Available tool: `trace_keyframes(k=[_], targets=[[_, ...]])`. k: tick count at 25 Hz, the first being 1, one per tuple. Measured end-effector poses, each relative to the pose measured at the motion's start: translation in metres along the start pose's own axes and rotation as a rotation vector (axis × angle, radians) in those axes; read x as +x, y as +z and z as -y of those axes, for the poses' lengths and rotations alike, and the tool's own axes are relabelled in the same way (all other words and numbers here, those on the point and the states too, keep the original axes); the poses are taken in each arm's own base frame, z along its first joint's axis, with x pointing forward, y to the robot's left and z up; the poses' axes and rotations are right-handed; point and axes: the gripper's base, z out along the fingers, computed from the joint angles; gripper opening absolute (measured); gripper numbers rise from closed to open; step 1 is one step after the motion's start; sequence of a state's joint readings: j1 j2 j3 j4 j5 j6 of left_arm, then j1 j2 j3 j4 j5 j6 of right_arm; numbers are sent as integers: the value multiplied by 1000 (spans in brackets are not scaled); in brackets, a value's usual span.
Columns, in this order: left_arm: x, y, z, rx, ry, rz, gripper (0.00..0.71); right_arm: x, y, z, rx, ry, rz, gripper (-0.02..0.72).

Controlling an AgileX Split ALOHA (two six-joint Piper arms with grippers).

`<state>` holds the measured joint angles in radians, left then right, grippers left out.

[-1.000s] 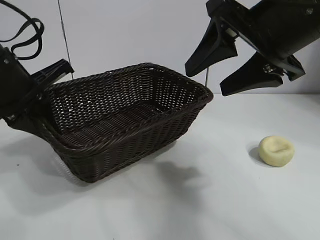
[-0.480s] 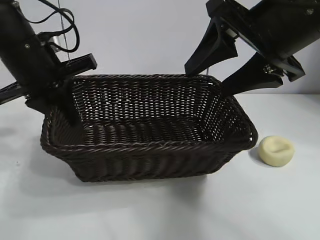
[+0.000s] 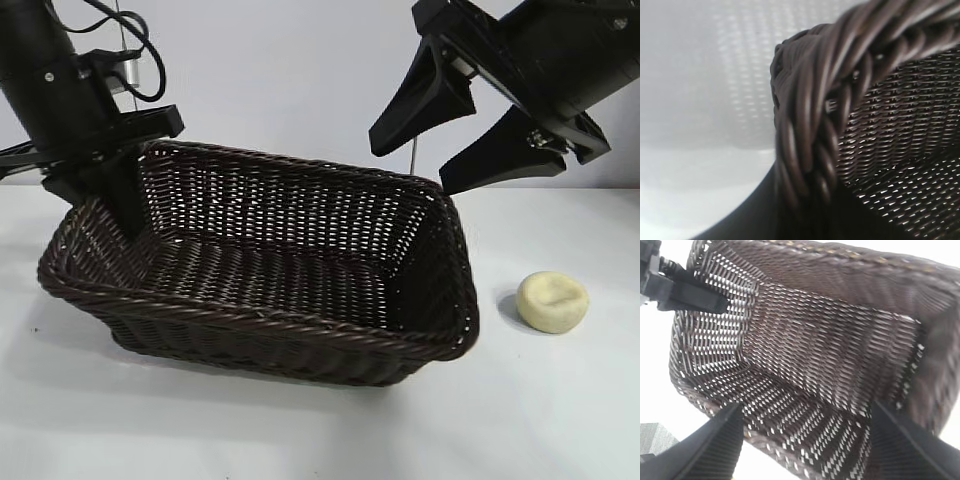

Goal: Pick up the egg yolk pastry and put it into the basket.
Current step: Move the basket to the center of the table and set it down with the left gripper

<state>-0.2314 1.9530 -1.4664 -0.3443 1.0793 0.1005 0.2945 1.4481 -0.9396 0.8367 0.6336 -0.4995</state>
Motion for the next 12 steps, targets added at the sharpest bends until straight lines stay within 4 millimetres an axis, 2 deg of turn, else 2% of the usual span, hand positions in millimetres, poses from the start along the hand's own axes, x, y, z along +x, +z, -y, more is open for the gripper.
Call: trace_keyframes(k=[4,12], targets=[[1,-2,-9,10,-31,-16,99,0,0,0,1,-1,0,517],[1,-2,-7,35,-42,-20,99,0,0,0,4,-6,-2,517]])
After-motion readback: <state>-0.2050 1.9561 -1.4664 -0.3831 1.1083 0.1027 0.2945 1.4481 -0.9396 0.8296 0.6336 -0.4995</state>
